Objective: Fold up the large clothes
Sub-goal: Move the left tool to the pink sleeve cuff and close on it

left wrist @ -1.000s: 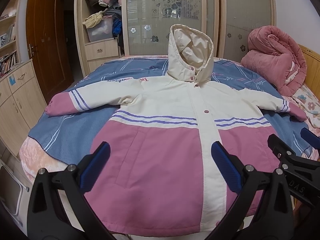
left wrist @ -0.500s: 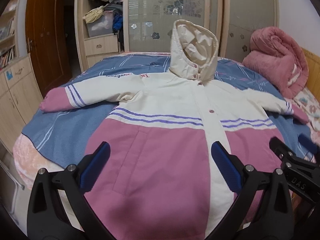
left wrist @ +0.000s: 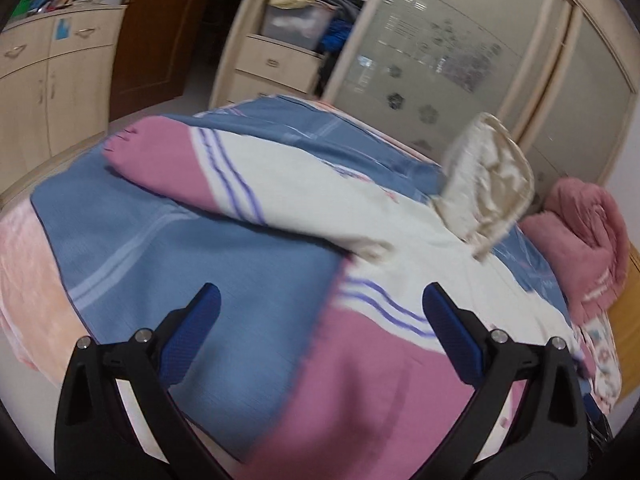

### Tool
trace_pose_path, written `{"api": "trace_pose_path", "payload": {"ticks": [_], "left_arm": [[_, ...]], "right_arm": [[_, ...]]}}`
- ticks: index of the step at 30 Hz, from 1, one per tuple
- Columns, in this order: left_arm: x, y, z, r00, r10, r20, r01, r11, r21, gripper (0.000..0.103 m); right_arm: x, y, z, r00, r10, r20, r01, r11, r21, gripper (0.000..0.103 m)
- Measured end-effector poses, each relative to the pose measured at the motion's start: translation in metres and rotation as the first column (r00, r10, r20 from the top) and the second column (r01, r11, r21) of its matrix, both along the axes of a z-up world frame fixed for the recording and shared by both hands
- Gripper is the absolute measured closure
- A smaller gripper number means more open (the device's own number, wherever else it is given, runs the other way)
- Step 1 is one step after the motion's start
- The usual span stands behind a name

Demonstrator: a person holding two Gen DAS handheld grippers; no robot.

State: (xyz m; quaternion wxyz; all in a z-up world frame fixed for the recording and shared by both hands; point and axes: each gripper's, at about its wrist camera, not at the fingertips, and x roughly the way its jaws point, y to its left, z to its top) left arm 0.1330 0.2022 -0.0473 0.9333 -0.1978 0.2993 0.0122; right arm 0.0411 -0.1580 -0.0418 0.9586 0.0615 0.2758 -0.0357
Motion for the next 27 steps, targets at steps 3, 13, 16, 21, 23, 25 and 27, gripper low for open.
{"api": "trace_pose_path", "payload": {"ticks": [3, 13, 16, 21, 23, 25, 27], "left_arm": [[0.013, 0.039, -0.004, 0.998, 0.065, -0.010, -0.066, 0.997, -0.039, 0.002], [0.045, 0.155, -0.038, 0.984, 0.175, -0.028, -0.176, 0.941, -0.291, 0.007], [0.047, 0.182, -0.049, 0.976, 0.217, -0.018, -0.207, 0.899, -0.387, 0.008], [0.058, 0.224, -0.077, 0.964, 0.267, -0.019, -0.235, 0.810, -0.537, 0.009], [0.064, 0.230, -0.085, 0.967, 0.253, -0.013, -0.214, 0.788, -0.577, 0.009], [0.074, 0.236, -0.092, 0.971, 0.237, -0.003, -0.190, 0.769, -0.611, 0.009], [0.082, 0.239, -0.093, 0.973, 0.228, 0.016, -0.170, 0.768, -0.618, 0.009]], "right_arm": [[0.005, -0.003, 0.001, 1.000, 0.018, -0.011, -0.018, 0.999, 0.028, 0.001], [0.012, -0.007, 0.001, 0.999, 0.034, -0.031, -0.032, 0.996, 0.085, 0.001], [0.011, -0.005, 0.001, 0.999, 0.042, -0.031, -0.039, 0.996, 0.081, 0.001], [0.009, -0.009, -0.004, 0.998, 0.037, -0.047, -0.033, 0.997, 0.074, 0.001], [0.010, -0.011, -0.005, 0.998, 0.033, -0.052, -0.029, 0.997, 0.075, 0.001], [0.010, -0.011, -0.006, 0.998, 0.032, -0.056, -0.028, 0.997, 0.074, 0.001], [0.011, -0.010, -0.008, 0.997, 0.036, -0.063, -0.031, 0.997, 0.072, 0.001]]}}
